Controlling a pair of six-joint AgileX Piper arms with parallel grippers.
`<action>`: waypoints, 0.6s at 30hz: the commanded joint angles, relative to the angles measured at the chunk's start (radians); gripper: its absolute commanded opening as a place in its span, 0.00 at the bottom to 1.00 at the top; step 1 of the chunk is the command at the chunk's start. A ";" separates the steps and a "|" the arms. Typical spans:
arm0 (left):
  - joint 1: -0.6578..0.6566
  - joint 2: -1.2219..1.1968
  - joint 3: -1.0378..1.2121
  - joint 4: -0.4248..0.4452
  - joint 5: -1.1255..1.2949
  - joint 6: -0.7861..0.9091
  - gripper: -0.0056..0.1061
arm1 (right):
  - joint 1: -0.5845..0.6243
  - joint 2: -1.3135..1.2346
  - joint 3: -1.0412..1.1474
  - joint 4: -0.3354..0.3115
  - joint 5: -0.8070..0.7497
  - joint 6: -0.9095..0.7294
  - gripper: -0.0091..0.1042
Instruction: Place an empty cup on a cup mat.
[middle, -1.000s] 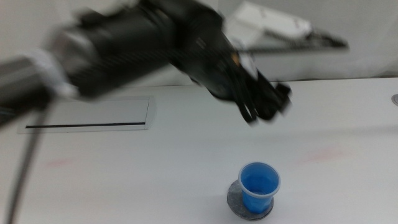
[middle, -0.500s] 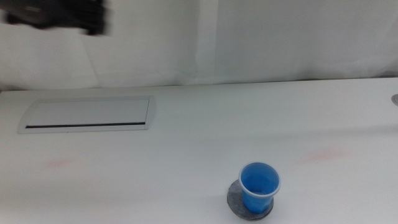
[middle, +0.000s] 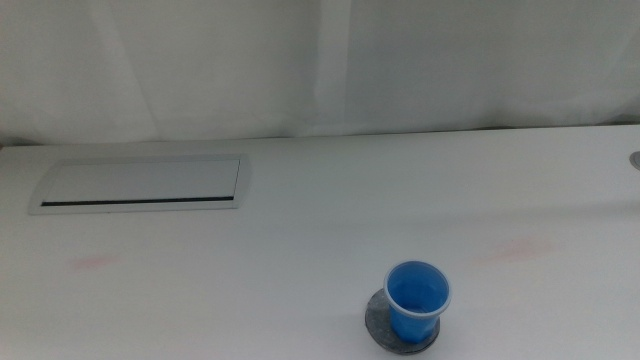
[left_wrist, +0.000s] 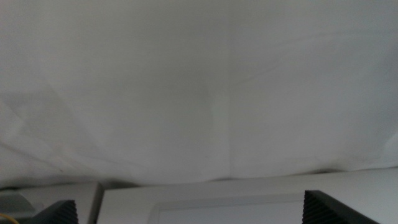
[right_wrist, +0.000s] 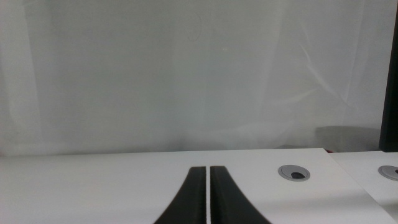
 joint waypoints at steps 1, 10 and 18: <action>0.004 -0.059 0.006 -0.008 0.017 0.021 0.87 | -0.005 -0.035 0.034 -0.005 0.003 -0.006 0.06; 0.002 -0.377 0.407 -0.008 -0.176 0.090 0.87 | -0.005 -0.035 0.034 -0.005 0.003 -0.006 0.06; 0.002 -0.777 0.940 -0.010 -0.400 -0.018 0.87 | -0.005 -0.035 0.034 -0.005 0.003 -0.006 0.06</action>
